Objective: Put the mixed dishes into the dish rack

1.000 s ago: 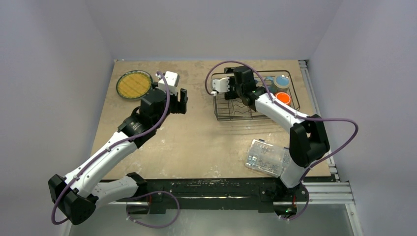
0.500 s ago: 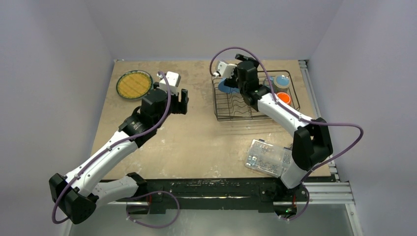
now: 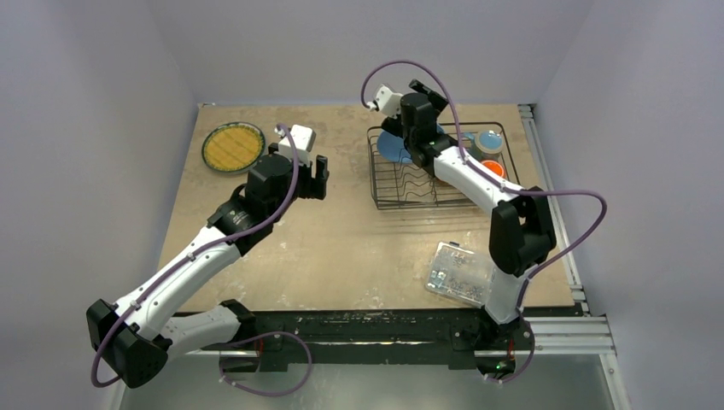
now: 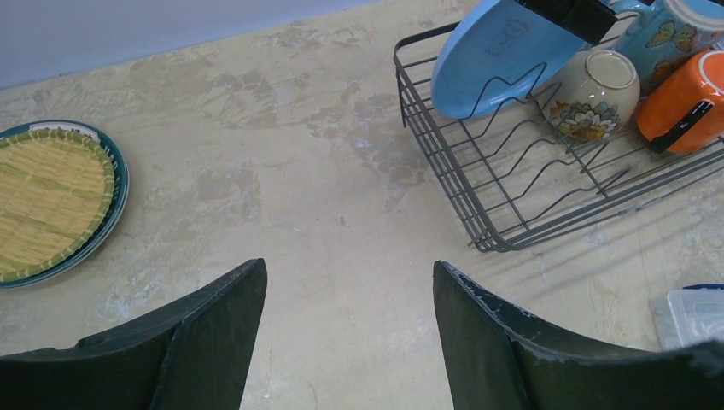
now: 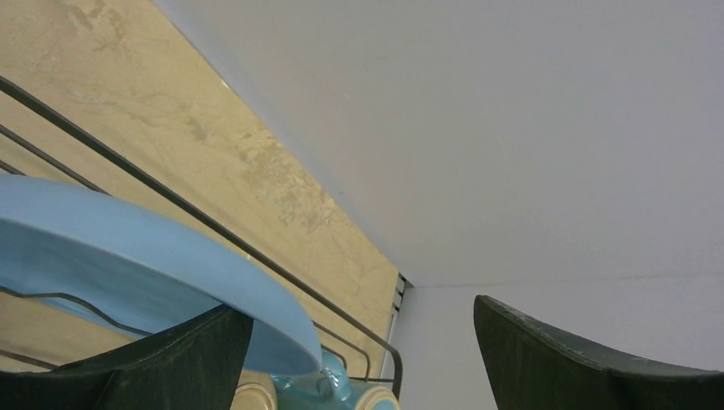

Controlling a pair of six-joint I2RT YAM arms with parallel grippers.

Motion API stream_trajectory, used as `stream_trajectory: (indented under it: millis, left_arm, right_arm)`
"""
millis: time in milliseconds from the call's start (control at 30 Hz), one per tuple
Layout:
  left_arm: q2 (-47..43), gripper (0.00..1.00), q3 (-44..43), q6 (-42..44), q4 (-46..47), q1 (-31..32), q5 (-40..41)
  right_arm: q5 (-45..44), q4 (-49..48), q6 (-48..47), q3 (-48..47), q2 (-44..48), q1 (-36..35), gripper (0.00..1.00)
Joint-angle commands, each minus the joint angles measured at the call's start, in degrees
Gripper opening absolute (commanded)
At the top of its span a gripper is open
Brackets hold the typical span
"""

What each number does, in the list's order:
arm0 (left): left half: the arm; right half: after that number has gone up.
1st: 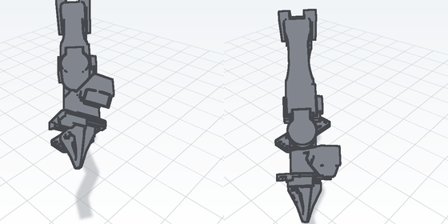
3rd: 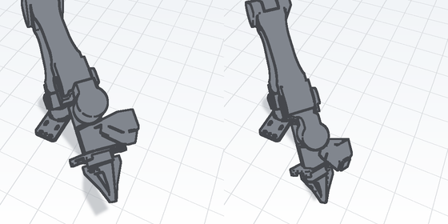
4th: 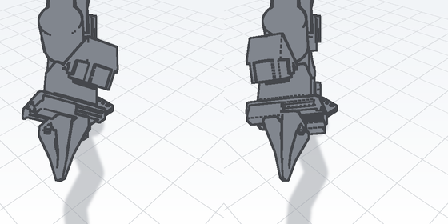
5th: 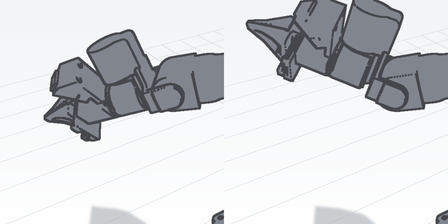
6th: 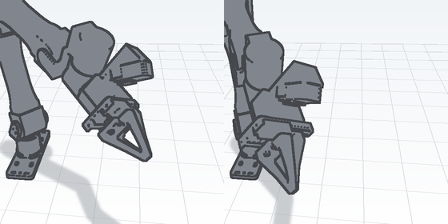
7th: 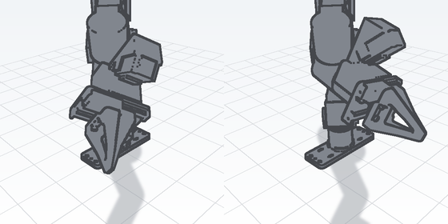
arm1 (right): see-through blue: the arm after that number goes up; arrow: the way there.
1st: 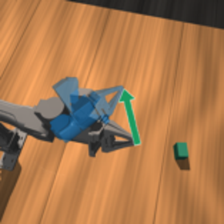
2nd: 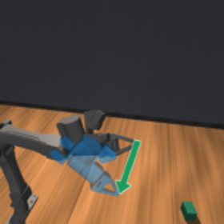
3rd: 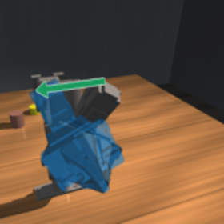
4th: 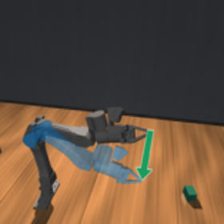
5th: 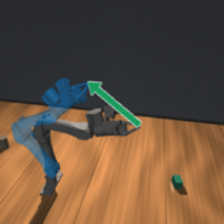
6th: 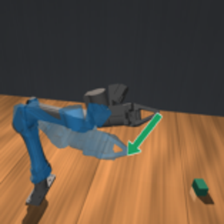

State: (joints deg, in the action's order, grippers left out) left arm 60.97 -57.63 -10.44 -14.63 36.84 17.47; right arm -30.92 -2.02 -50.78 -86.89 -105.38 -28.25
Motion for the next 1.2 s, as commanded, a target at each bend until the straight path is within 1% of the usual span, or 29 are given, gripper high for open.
stream_trajectory:
  millis: [0,133,267,333,400,433,500,533,567,600,633,700,767,833,900,1000,1100,1167]
  left_arm:
    - [-0.01,0.7,-2.67,-0.79,1.19,-0.05,-0.95]
    - [0.38,0.7,-2.74,-1.01,1.11,-0.26,-1.17]
    - [0.97,0.7,-2.82,-1.21,1.01,-0.36,-1.31]
    - [1.28,0.7,-2.84,-1.13,0.89,-0.37,-1.15]
    - [1.53,0.7,-2.89,-1.0,0.81,-0.45,-1.02]
    - [1.52,0.7,-2.93,-0.99,0.8,-0.44,-0.97]
    - [1.73,0.7,-3.0,-1.26,0.68,-0.62,-0.9]
    - [1.88,0.7,-3.08,-1.63,0.52,-0.68,-0.99]
    - [2.07,0.71,-3.15,-2.28,0.28,-0.83,-1.04]
    - [2.39,0.71,-3.31,-2.75,0.04,-0.96,-1.11]
    - [2.93,0.72,-3.48,-3.34,-0.33,-1.16,-1.2]
    - [4.2,0.73,-4.07,-4.3,-1.16,-1.46,-1.58]
    - [5.48,0.74,-4.52,-5.21,-1.88,-1.79,-1.89]
    - [6.72,0.75,-4.77,-6.07,-2.35,-2.12,-2.44]
    - [7.65,0.75,-4.71,-6.74,-2.42,-2.51,-2.78]
    - [9.18,0.76,-4.78,-6.68,-2.3,-3.26,-2.96]
    - [10.15,0.75,-4.7,-5.84,-1.85,-4.48,-2.84]
    - [10.3,0.75,-4.29,-6.24,-1.64,-6.38,-3.88]
  right_arm:
    - [0.37,-0.07,4.96,-0.64,5.85,-0.3,0.99]
    - [3.68,0.53,8.65,2.96,11.3,-0.31,0.99]
    - [3.67,-0.72,11.55,5.44,15.08,-0.31,0.99]
    - [3.54,0.37,16.46,5.76,17.52,-0.31,0.99]
    - [3.3,0.14,25.14,7.24,20.47,-0.17,0.99]
    - [1.89,-0.29,31.12,8.51,22.07,-0.22,0.99]
    - [-2.41,1.33,46.33,11.09,25.45,-0.11,0.99]
    - [-2.19,3.31,52.5,12.7,26.84,0.01,0.99]
    - [-0.03,5.21,56.81,14.82,28.25,0.13,0.99]
    - [3.93,7.07,59.18,16.6,29.63,0.17,0.99]
    - [4.94,8.34,61.13,19.11,30.98,0.19,0.99]
    - [6.93,7.57,64.49,25.68,34.82,0.13,0.99]
    - [10.53,3.54,67.1,33.8,40.21,0.13,0.99]
    - [15.21,-2.41,67.8,43.68,46.77,0.13,0.99]
    - [18.11,-7.01,66.74,49.26,50.78,0.14,0.99]
    - [18.64,-9.12,68.04,53.32,53.4,0.17,0.99]
    - [15.75,-8.62,67.9,54.33,54.16,0.17,0.99]
    - [14.4,-8.44,68.22,54.9,54.89,0.17,0.99]
